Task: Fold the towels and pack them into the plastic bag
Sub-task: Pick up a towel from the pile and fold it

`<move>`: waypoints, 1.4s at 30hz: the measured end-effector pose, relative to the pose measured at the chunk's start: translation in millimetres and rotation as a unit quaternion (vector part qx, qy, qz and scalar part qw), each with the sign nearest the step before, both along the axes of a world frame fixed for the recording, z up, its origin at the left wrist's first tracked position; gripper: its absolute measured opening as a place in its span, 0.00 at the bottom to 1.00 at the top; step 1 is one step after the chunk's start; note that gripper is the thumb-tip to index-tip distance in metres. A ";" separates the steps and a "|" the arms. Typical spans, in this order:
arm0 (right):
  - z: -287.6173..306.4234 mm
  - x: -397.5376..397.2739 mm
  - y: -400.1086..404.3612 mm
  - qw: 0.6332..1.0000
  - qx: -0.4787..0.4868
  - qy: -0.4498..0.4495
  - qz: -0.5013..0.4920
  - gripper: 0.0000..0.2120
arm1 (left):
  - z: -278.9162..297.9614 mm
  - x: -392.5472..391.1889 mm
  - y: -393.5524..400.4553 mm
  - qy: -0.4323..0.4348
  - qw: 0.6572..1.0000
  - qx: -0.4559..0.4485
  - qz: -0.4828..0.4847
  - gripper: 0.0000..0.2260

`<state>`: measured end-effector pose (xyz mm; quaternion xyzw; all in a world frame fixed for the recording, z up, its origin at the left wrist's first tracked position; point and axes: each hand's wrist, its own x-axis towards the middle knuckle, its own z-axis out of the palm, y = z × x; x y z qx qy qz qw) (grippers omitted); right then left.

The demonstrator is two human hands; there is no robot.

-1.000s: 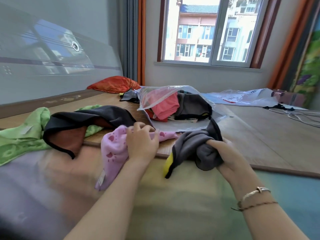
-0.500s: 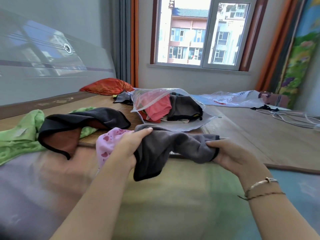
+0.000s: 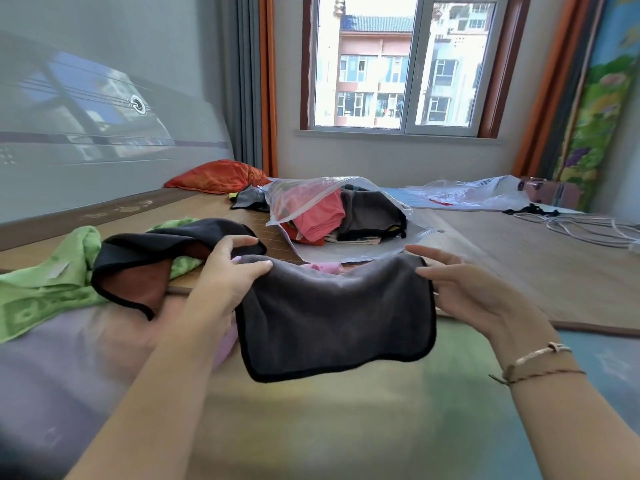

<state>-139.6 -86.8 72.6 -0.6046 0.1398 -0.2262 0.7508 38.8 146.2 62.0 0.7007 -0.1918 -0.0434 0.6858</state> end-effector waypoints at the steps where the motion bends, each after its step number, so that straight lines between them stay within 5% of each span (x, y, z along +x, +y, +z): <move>1: 1.4 -0.5 1.9 0.999 -0.037 0.007 -0.007 0.20 | 3.6 -1.8 3.3 -0.009 1.000 0.006 -0.026 0.13; 5: 6.9 -1.7 7.9 0.996 -0.085 -0.001 -0.017 0.23 | 9.2 -2.9 17.2 -0.005 0.998 0.035 -0.045 0.15; 11: -4.5 -1.8 8.6 0.997 -0.068 0.029 -0.020 0.09 | -9.3 8.2 21.2 0.041 0.997 0.062 -0.019 0.14; 15: -13.2 6.2 4.9 0.996 -0.062 0.002 -0.057 0.17 | -21.7 18.1 18.6 -0.030 0.976 0.215 0.000 0.13; 21: -17.3 9.5 7.4 0.991 -0.111 -0.014 -0.077 0.24 | -24.1 8.5 19.2 -0.013 0.914 0.398 -0.076 0.14; 24: -21.2 14.0 5.9 0.959 -0.234 0.024 -0.158 0.24 | -18.3 5.2 20.8 0.008 0.937 0.343 -0.061 0.11; 27: -23.2 15.9 2.9 0.881 -0.401 0.073 -0.241 0.20 | -10.1 5.8 23.9 0.077 0.989 0.128 -0.010 0.06; 29: -22.8 15.8 1.2 0.834 -0.465 0.100 -0.280 0.17 | -2.9 1.9 25.7 0.124 0.992 -0.002 0.000 0.12; 32: -17.8 12.2 0.8 0.810 -0.482 0.093 -0.320 0.15 | 4.8 -4.9 28.0 0.126 0.986 -0.103 -0.038 0.15; 37: -5.2 -0.9 8.9 0.803 -0.473 0.038 -0.360 0.05 | 5.4 -11.7 23.7 -0.051 0.992 0.113 0.009 0.17; 42: -0.2 -8.5 3.8 0.851 -0.391 0.003 -0.352 0.02 | 12.2 -18.6 28.1 -0.129 0.979 0.158 -0.001 0.10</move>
